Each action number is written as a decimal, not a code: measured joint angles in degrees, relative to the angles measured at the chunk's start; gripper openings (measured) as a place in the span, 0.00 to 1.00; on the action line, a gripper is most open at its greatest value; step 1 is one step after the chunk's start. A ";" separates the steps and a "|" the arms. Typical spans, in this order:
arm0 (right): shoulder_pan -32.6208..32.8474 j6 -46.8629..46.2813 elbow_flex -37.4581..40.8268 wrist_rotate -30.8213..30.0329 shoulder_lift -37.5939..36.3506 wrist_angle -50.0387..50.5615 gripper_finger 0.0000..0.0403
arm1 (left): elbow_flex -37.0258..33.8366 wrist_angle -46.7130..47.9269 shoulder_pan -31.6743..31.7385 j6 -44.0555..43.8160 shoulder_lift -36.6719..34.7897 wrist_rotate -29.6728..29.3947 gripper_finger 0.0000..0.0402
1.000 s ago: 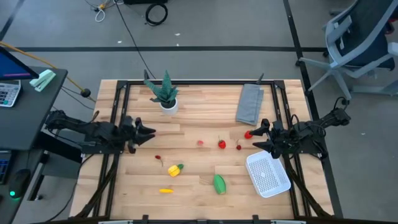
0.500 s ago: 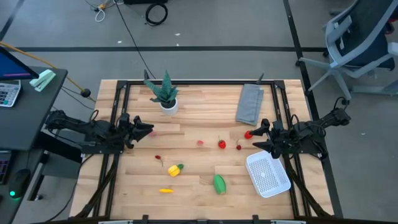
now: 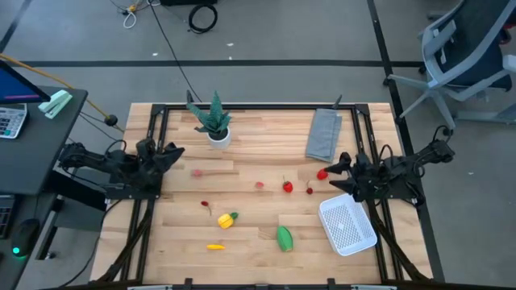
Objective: Pick and placing Produce into tupperware
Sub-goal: Put the right red strawberry into the white basket
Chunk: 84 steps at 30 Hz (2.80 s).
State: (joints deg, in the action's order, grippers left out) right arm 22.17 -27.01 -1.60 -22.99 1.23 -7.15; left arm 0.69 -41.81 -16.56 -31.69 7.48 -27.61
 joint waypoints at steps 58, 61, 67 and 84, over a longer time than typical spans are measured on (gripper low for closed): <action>-15.84 -68.80 -50.51 8.12 69.29 78.06 0.61 | 0.00 1.56 0.00 0.82 0.00 -6.44 0.29; -19.56 -68.79 -48.62 7.98 69.60 76.94 0.61 | 0.00 1.56 -0.02 0.80 0.00 -6.43 0.28; -26.46 -65.24 -41.51 10.34 69.14 68.25 0.61 | 0.00 1.60 0.00 0.80 0.00 -6.43 0.28; -31.77 -61.67 -30.83 11.46 69.22 53.17 0.61 | 0.00 1.59 -0.01 0.87 0.00 -6.43 0.27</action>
State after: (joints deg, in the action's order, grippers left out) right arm -9.60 -88.68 -32.42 -11.52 70.46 46.02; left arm 0.69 -40.21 -16.56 -30.83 7.49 -34.04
